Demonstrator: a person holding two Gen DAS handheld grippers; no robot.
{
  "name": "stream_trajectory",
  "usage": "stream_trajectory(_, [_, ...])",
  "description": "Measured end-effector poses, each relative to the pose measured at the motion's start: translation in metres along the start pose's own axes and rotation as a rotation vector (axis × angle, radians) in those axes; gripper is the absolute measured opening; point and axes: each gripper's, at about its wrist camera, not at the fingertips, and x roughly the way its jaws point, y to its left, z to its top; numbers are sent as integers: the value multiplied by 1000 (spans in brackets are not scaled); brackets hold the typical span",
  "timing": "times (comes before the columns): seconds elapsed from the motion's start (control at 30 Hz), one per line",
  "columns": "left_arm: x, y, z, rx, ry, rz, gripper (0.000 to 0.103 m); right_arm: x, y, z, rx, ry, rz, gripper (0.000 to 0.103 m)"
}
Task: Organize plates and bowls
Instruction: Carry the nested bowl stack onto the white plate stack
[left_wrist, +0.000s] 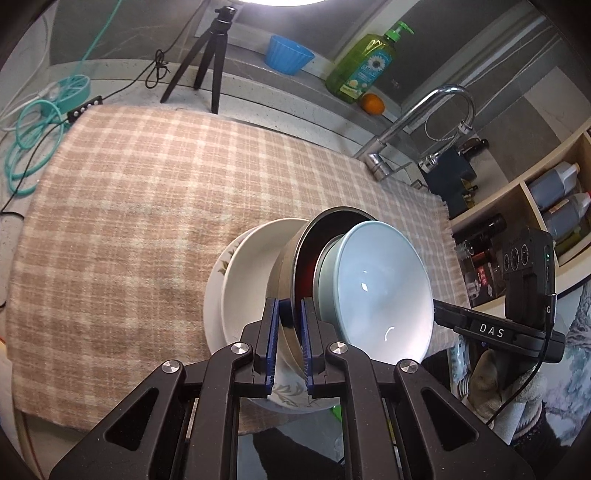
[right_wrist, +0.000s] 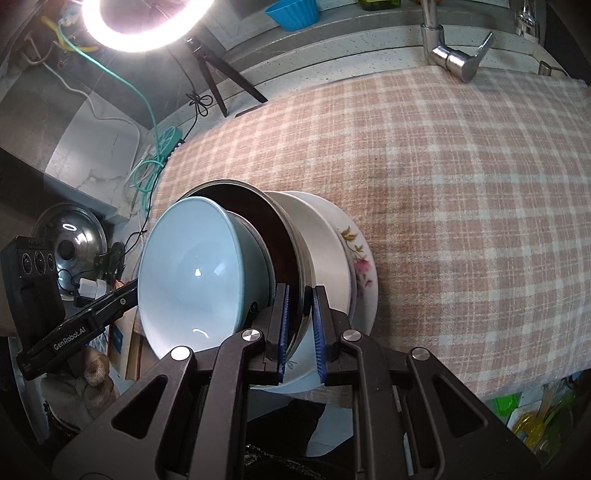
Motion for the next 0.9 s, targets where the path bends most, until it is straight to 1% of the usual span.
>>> stream_trajectory(0.77, [1,1,-5,-17,16,8,10,1,0,-2,6,5,10,14])
stream_trajectory(0.9, [-4,0,-5,-8,-4,19,9,-4,2,-3,-4,-8,12,14])
